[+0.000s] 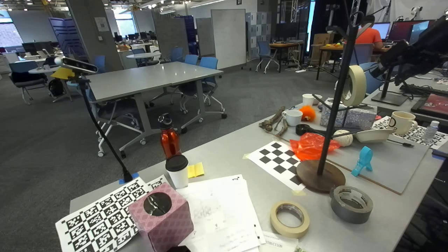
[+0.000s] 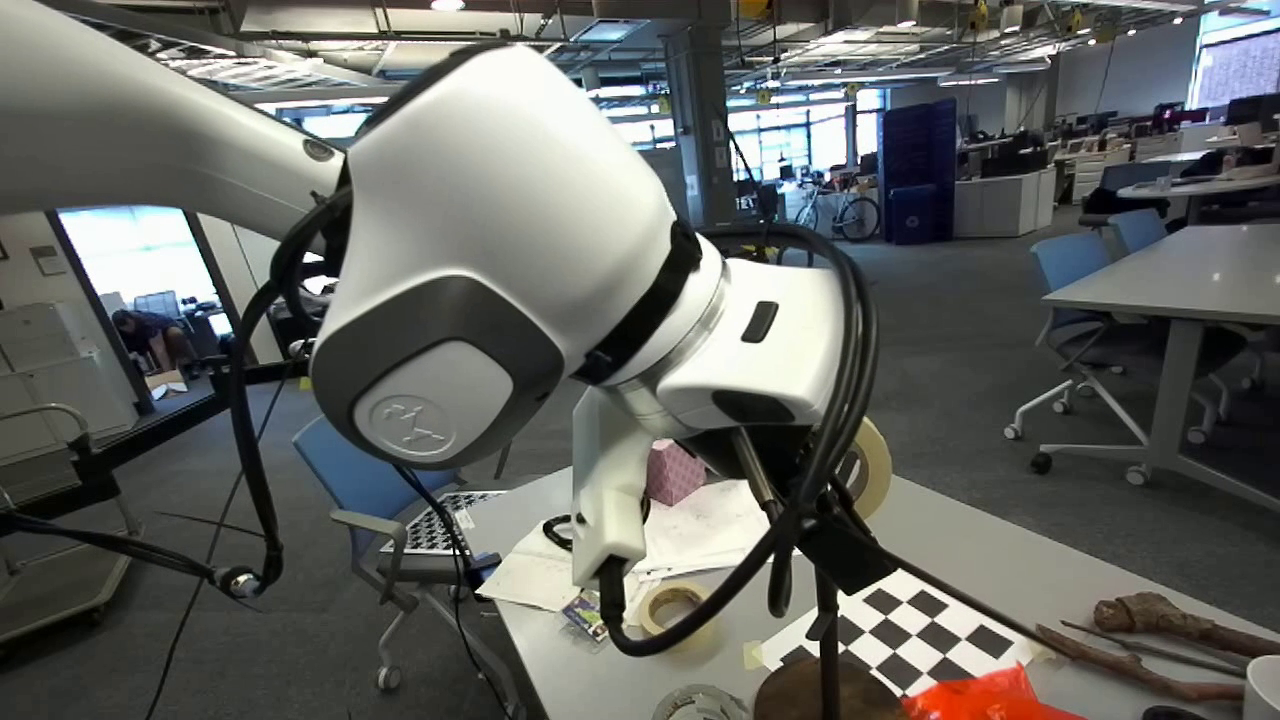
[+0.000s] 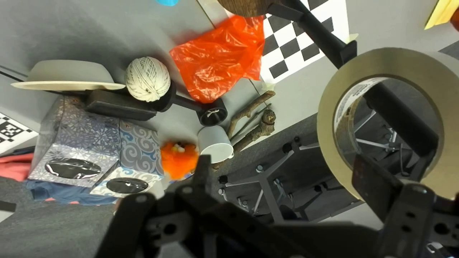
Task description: Pick up the grey tape from the holder and put it on the table. Pick up the two tapes from the table and put them on the holder.
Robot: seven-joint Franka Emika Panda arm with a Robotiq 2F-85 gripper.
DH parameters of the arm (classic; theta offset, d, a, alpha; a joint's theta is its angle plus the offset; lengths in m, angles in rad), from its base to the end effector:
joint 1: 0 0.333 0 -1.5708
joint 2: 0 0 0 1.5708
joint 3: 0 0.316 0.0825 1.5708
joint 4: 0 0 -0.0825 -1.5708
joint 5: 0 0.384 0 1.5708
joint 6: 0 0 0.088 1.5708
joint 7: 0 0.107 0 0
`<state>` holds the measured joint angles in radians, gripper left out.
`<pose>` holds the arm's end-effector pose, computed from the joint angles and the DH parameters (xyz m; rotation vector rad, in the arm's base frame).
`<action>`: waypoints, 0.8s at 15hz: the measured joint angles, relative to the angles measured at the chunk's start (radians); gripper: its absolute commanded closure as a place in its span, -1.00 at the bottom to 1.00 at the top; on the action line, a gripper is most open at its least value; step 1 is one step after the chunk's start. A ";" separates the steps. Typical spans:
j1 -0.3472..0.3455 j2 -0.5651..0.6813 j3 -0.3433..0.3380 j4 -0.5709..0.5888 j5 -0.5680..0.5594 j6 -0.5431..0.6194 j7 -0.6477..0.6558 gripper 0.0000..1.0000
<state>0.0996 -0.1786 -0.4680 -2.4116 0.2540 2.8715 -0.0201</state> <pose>0.4727 -0.2035 0.4415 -2.7655 0.8423 -0.9536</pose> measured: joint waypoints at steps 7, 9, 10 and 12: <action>-0.177 0.008 0.119 -0.029 -0.111 0.001 0.014 -1.00; -0.233 0.002 0.154 -0.050 -0.166 0.001 0.030 -1.00; -0.251 -0.004 0.164 -0.063 -0.200 0.001 0.044 -1.00; -0.279 -0.021 0.181 -0.098 -0.286 0.001 0.084 -1.00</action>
<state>-0.1792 -0.1996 -0.2873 -2.5092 -0.0319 2.8721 0.0638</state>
